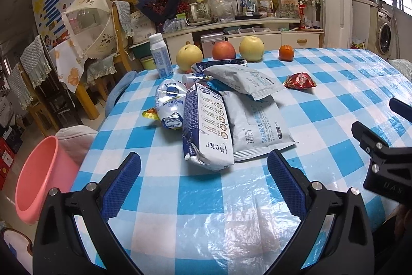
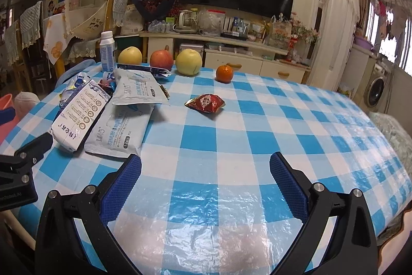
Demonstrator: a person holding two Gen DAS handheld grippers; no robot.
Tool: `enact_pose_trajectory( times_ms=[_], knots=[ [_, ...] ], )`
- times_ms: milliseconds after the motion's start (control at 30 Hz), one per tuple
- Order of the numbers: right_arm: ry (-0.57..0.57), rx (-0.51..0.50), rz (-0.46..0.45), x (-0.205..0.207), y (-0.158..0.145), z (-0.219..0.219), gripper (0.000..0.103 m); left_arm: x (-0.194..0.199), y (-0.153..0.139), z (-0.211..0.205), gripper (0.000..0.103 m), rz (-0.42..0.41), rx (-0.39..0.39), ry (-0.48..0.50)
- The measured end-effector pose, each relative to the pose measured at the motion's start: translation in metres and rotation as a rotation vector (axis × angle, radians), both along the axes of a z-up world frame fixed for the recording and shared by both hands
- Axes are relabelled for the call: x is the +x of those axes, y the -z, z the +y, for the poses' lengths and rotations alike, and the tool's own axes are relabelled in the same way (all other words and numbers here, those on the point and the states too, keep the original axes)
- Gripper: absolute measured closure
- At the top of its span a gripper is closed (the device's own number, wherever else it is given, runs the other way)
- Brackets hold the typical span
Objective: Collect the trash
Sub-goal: 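Move both tools toward the pile of packets on the table, then grasp the blue drink carton with the left tool while the right tool grasps the white wipes pack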
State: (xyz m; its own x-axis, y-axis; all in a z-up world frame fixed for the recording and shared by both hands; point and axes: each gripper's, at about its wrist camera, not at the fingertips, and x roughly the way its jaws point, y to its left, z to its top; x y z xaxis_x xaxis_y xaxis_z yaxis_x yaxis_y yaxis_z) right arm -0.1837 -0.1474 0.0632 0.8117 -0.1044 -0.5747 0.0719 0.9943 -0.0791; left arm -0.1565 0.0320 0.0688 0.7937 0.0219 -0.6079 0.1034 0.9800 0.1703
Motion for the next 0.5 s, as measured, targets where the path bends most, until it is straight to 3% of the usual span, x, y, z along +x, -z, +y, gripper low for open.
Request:
enact_pose_trajectory(
  times_ms=[133,300,500],
  knots=[
    [0.011,0.126,0.055,0.019,0.005,-0.025,0.005,0.010,0.002,0.001,0.004,0.020,-0.035,-0.012],
    [0.016,0.314,0.110,0.045,0.015,-0.055,0.005,0.024,0.006,-0.006,0.004,0.021,0.012,-0.021],
    [-0.077,0.519,0.127,0.065,0.020,-0.062,0.005,0.046,0.009,0.001,0.004,0.040,0.031,-0.055]
  ],
)
